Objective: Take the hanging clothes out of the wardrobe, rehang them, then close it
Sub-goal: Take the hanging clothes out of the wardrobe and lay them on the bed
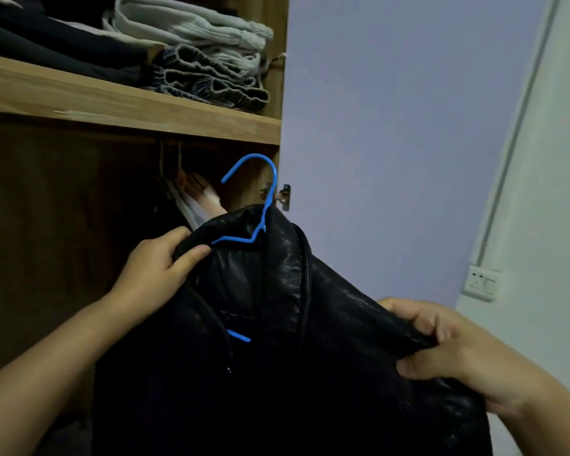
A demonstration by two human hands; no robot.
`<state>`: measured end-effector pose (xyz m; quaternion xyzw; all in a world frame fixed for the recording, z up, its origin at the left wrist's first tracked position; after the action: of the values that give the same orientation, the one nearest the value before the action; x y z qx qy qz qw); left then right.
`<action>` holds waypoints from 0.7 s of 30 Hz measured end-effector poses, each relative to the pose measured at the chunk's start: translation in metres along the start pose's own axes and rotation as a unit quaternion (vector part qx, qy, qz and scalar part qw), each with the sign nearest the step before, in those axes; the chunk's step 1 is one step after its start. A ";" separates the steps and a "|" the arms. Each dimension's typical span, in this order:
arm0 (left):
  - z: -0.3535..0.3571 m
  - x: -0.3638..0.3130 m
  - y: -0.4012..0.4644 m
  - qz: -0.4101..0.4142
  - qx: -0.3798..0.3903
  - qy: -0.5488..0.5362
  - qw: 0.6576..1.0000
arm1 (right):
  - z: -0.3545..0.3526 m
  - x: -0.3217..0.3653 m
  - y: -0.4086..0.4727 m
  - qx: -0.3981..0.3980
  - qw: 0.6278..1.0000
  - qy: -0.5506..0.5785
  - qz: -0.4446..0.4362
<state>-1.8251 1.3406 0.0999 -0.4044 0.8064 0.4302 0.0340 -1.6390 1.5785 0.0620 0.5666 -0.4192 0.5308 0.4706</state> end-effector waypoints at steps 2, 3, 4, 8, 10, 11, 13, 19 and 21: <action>0.007 -0.023 -0.010 0.003 -0.026 -0.011 1.000 | -0.014 0.007 -0.026 -0.031 0.997 -0.071 0.002; 0.012 -0.035 -0.013 0.000 -0.033 -0.020 0.999 | -0.021 0.011 -0.039 -0.050 0.993 -0.108 0.006; 0.017 -0.046 -0.015 -0.004 -0.035 -0.027 0.999 | -0.027 0.015 -0.052 -0.072 0.986 -0.151 0.011; 0.035 -0.095 -0.019 0.007 -0.043 -0.057 0.997 | -0.044 0.033 -0.095 -0.191 0.941 -0.277 0.019; 0.046 -0.120 -0.018 0.023 -0.036 -0.075 0.996 | -0.045 0.045 -0.111 -0.286 0.896 -0.339 0.010; 0.052 -0.132 -0.018 0.035 -0.030 -0.088 0.995 | -0.045 0.050 -0.118 -0.338 0.868 -0.363 0.008; 0.065 -0.155 -0.017 0.055 -0.016 -0.116 0.992 | -0.044 0.053 -0.134 -0.437 0.810 -0.390 0.005; 0.104 -0.210 -0.024 0.113 0.062 -0.166 0.978 | -0.052 0.036 -0.187 -0.618 0.666 -0.417 0.026; 0.116 -0.227 -0.030 0.147 0.084 -0.178 0.969 | -0.048 0.029 -0.209 -0.663 0.628 -0.407 0.020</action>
<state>-1.6864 1.5567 0.0986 -0.1942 0.8711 0.4263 0.1478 -1.4428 1.6693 0.0718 0.2517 -0.8178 -0.1660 0.4901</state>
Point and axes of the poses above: each hand's wrist, its own y-axis towards the middle knuckle, its own z-axis out of the palm, x = y × z, the point moved 7 cm from there along y, towards the middle knuckle, and after that the axes turned 11 degrees about y, right-handed, at the moved point
